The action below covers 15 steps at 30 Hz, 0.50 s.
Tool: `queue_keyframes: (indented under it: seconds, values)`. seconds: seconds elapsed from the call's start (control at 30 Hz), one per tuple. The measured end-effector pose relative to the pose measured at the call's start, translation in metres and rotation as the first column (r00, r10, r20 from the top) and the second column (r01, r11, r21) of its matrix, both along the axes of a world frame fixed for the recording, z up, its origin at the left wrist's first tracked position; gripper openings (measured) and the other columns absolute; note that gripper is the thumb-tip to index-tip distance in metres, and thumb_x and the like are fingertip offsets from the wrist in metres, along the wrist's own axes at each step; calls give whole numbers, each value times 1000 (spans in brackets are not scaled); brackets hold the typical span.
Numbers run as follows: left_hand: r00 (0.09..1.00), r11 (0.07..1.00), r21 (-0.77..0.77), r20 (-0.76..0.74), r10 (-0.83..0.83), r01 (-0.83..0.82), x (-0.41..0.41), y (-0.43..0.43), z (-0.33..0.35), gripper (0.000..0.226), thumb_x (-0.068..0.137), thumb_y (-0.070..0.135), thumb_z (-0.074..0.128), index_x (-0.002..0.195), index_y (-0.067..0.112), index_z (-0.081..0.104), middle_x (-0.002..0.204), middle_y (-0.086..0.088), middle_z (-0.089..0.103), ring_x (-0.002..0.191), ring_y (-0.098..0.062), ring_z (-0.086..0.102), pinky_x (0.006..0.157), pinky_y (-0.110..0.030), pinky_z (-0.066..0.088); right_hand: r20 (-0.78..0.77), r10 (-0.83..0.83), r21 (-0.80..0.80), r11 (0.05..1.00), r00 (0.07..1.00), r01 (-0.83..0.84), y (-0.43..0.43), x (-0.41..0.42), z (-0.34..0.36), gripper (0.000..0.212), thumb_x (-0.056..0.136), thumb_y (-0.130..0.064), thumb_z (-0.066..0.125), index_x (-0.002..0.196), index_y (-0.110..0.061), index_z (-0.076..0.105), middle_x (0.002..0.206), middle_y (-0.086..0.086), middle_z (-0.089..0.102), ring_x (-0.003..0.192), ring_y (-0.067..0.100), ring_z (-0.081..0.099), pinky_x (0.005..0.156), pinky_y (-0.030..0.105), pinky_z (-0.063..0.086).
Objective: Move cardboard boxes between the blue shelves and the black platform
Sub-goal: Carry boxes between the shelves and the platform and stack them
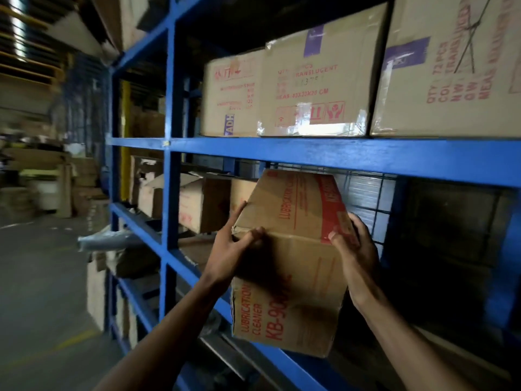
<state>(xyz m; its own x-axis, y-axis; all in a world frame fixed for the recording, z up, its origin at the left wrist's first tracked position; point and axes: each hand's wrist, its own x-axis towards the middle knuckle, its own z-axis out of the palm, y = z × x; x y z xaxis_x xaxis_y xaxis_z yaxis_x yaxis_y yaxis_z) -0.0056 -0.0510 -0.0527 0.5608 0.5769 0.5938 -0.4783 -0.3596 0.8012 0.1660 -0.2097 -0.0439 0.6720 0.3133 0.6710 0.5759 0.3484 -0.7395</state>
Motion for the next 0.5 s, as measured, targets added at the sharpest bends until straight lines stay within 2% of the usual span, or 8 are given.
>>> queue_keyframes:
  seconds: [0.07, 0.1, 0.17, 0.23, 0.27, 0.33, 0.4, 0.5]
  values:
    - [998, 998, -2, -7, 65, -65, -31, -11, 0, 81, 76, 47, 74, 148, 40, 37, 127, 12, 62, 114, -3, 61, 97, -26, 50, 17, 71, 15, 997, 997, -72, -1, -26, 4, 63, 72, -34, 64, 133, -24, 53, 108, -21, 65, 92, -14, 61, 80, 7, 45]
    - [995, 995, -3, -13, 102, -102, -49, -15, -1, 85, 73, 51, 75, 148, 41, 37, 129, 11, 62, 115, -5, 61, 100, -31, 49, 30, 109, 17, 994, 994, -109, -1, -40, 3, 65, 73, -34, 64, 135, -23, 51, 110, -20, 65, 93, -14, 61, 80, 6, 45]
    - [985, 985, 0, -26, 171, -171, -86, -24, -6, 86, 71, 51, 76, 148, 40, 38, 129, 9, 63, 115, -5, 62, 101, -31, 47, 38, 189, 22, 982, 981, -189, 2, -67, -5, 68, 73, -34, 65, 137, -17, 50, 109, -19, 64, 92, -14, 61, 79, 6, 46]
    - [965, 966, 5, -36, 259, -259, -125, -33, -13, 83, 73, 46, 76, 147, 37, 40, 124, 10, 66, 112, -2, 63, 99, -27, 49, 18, 280, 7, 960, 960, -280, 7, -98, -15, 79, 69, -45, 66, 140, -17, 47, 112, -18, 64, 98, -9, 62, 85, 13, 48]
    - [951, 952, 1, -43, 307, -307, -147, -38, -19, 83, 72, 46, 76, 147, 36, 41, 123, 10, 67, 112, -2, 63, 99, -27, 49, 10, 327, -17, 945, 945, -326, 9, -115, -22, 82, 67, -50, 65, 141, -20, 46, 115, -15, 65, 104, -3, 63, 90, 20, 49]
    - [917, 919, -15, -61, 393, -395, -191, -49, -34, 86, 69, 51, 76, 146, 36, 42, 127, 7, 65, 116, -6, 62, 102, -31, 48, 9, 425, -79, 903, 905, -423, 13, -149, -36, 77, 69, -52, 64, 139, -26, 47, 119, -9, 66, 110, 6, 64, 94, 31, 50]
    - [885, 884, -53, -74, 460, -464, -236, -65, -54, 86, 68, 51, 75, 146, 35, 43, 131, 4, 63, 119, -10, 61, 102, -34, 49, 3, 517, -126, 850, 856, -512, 15, -184, -54, 74, 71, -52, 62, 138, -26, 47, 122, -7, 65, 111, 6, 63, 95, 32, 50]
    - [835, 827, -120, -102, 540, -549, -301, -97, -86, 87, 67, 49, 74, 146, 34, 42, 127, 4, 65, 114, -9, 64, 92, -26, 54, -30, 621, -206, 763, 783, -613, 16, -238, -85, 69, 74, -49, 62, 138, -29, 48, 123, -7, 66, 113, 8, 62, 97, 35, 48]
